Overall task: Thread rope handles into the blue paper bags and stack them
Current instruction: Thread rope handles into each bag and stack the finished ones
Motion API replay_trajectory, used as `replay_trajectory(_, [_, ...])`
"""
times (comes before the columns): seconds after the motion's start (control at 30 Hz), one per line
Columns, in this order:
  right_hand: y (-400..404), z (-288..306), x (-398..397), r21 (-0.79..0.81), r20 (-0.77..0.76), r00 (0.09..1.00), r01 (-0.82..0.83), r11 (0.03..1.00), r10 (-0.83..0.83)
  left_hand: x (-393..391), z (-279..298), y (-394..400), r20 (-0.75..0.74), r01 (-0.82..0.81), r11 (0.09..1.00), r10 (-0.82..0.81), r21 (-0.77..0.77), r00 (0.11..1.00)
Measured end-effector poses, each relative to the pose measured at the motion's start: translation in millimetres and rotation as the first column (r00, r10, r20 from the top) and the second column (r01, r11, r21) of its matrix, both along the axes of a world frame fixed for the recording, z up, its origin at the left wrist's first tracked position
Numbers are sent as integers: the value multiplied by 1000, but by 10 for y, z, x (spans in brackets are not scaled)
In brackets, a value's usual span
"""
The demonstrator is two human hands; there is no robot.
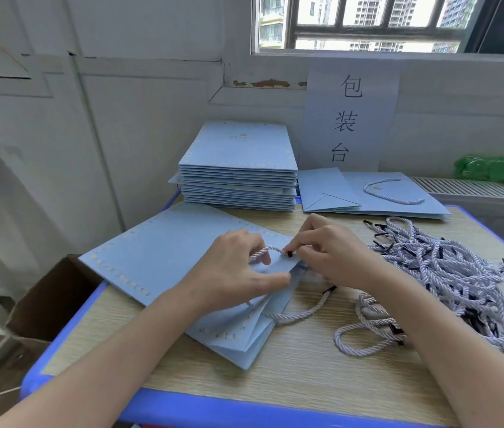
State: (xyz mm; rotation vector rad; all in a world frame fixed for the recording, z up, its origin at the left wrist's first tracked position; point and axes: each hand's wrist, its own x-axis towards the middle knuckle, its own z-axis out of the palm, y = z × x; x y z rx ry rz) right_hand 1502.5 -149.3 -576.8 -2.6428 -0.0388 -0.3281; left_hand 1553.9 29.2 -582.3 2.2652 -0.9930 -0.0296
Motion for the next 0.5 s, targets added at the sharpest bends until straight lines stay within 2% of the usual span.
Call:
replay_trajectory(0.13, [6,115,-96,40,-149,989,-21,999,27,29,68,77,-58,-58,996,54,-62,997])
replay_trajectory(0.23, [27,109,-123,-15,-159,985,-71,997,67,39,108,109,-104,-55,996,48,-68,993])
replay_trajectory(0.33, [52,54,-95,-5,48,999,-10,1000,10,29,150,123,-140,-58,991,41,-121,989])
replay_trajectory(0.43, [42,54,-81,50,286,954,77,996,-88,26,162,120,-157,-81,974,47,-213,986])
replay_trajectory(0.5, [42,52,-80,74,314,941,108,991,-126,32,146,116,-163,-92,958,48,-271,985])
